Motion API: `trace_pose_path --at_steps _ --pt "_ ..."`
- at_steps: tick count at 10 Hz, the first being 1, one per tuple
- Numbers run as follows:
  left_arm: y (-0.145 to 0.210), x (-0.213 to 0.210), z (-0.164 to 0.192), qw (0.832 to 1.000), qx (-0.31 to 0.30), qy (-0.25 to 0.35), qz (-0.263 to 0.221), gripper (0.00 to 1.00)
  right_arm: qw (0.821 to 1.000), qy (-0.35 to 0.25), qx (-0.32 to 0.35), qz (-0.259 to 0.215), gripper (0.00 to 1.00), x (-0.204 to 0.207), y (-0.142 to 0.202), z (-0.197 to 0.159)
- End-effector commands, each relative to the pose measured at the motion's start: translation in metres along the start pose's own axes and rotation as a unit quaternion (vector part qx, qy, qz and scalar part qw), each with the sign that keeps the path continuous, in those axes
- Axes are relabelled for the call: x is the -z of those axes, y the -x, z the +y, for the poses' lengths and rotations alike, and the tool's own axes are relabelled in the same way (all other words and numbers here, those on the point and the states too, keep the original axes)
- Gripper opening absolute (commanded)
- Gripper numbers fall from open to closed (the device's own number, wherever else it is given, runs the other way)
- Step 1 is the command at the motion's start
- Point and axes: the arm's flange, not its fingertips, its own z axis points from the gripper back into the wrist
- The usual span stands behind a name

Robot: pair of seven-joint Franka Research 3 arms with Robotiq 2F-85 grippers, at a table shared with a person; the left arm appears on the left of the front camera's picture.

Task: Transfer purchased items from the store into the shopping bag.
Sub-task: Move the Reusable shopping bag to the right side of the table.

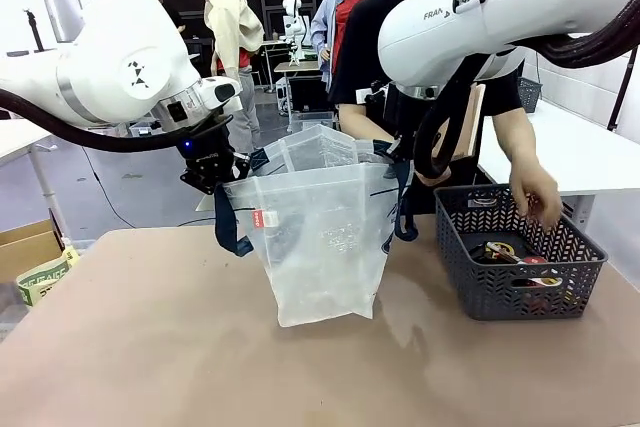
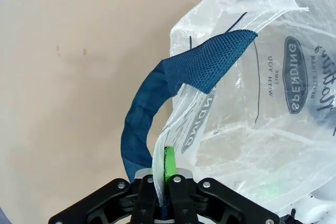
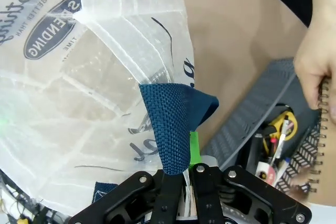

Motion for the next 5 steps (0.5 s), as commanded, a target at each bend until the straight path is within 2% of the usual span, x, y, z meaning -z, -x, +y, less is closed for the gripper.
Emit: trace_pose_path --at_steps 1,5 --pt "-0.0008 -0.001 0.0033 1.0 -0.004 0.0 -0.005 0.0 1.0 0.001 0.002 0.0 0.0 0.001 0.0012 -0.0024" --pt "-0.0008 -0.001 0.0033 1.0 -0.004 0.0 -0.005 0.0 1.0 0.001 0.002 0.0 0.0 0.001 0.0012 -0.0024"
